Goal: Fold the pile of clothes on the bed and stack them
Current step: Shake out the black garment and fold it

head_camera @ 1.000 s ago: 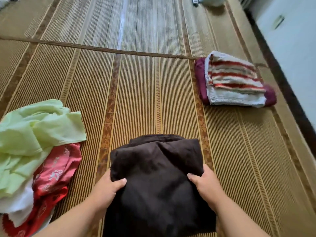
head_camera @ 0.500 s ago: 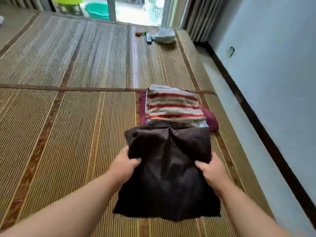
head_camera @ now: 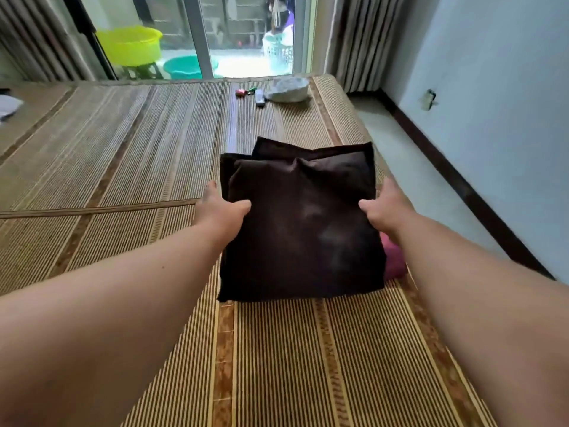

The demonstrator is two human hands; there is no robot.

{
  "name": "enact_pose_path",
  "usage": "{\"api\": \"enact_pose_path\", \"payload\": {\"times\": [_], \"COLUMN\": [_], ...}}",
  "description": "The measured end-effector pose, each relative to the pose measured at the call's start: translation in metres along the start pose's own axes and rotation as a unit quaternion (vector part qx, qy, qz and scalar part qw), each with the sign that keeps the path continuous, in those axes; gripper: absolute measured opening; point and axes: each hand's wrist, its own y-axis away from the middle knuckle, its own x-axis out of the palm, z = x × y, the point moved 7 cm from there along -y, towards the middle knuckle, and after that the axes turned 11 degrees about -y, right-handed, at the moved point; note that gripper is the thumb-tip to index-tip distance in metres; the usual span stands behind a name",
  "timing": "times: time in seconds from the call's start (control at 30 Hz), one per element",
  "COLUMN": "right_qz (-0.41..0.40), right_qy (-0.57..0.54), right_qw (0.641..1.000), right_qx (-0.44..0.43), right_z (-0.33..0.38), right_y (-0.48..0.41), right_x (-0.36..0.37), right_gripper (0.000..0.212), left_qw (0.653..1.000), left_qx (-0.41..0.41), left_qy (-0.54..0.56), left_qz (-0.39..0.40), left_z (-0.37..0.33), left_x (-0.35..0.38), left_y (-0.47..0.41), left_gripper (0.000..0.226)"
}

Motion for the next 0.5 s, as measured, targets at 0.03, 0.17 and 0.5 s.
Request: {"api": "enact_pose_path", "payload": {"times": [0.03, 0.17, 0.5], "right_qz": [0.025, 0.189, 0.221], "right_qy": [0.075, 0.259, 0.344], "right_qw": [0.997, 0.947, 0.912], "right_qx": [0.001, -0.035, -0.02], "right_z": [-0.01, -0.059, -0.123], "right_y": [-0.004, 0.003, 0.003], "right_x": [0.009, 0.066, 0.107], "right_gripper": [0.054, 0.073, 0.082], "left_qw": [0.993, 0.882, 0.818], "left_qx": [0.031, 0.231, 0.16], "left_qy": [-0.11, -0.402, -0.505], "left_qz": [-0.004, 0.09, 0.224], "left_z": [-0.002, -0.001, 0.032], "left_x": [0.009, 0.081, 0.131], "left_y": [0.0, 0.019, 0.002], "left_gripper": [0.085, 0.093, 0.1]}}
